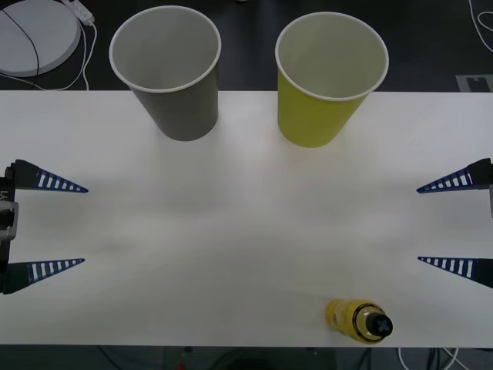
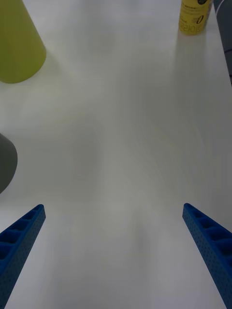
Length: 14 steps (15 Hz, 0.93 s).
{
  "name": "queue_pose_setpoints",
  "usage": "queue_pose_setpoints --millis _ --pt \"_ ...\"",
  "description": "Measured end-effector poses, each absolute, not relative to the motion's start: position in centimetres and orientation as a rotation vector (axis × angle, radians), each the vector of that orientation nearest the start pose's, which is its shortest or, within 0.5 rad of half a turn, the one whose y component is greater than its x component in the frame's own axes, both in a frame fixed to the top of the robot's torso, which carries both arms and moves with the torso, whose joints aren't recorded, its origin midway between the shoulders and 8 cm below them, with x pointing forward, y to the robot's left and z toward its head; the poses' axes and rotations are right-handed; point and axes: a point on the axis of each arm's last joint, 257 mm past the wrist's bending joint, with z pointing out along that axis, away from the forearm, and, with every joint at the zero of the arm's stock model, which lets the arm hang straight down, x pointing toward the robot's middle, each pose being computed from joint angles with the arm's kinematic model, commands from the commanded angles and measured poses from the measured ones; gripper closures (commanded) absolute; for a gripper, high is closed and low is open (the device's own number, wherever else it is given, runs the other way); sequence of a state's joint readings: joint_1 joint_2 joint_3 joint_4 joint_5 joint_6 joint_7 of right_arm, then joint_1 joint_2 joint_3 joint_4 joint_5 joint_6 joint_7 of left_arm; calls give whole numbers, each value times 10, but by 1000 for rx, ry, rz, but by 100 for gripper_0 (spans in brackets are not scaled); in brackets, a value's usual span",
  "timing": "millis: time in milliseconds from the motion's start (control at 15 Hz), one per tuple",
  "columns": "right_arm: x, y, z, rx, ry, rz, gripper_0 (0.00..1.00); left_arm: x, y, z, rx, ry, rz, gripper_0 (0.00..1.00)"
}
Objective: Put the can into the green bin and the plastic bottle into the gray bin
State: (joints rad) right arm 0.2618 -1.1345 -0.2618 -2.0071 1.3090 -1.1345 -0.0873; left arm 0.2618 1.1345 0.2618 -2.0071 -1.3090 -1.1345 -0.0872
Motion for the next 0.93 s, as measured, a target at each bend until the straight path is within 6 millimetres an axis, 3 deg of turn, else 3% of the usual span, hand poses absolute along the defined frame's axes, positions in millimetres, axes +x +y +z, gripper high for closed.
queue_pose_setpoints --millis 267,400,667,933 --pt "341 -286 -167 -1634 1596 209 0 341 286 -167 1762 1444 -118 0" --pt "333 -275 -172 -1602 1597 272 0 341 286 -167 1762 1444 -118 0" --pt "330 -265 -162 -1553 1569 302 0 341 286 -167 1762 1444 -118 0" --pt "330 -272 -164 -1475 1485 249 0 341 286 -167 1762 1444 -118 0"
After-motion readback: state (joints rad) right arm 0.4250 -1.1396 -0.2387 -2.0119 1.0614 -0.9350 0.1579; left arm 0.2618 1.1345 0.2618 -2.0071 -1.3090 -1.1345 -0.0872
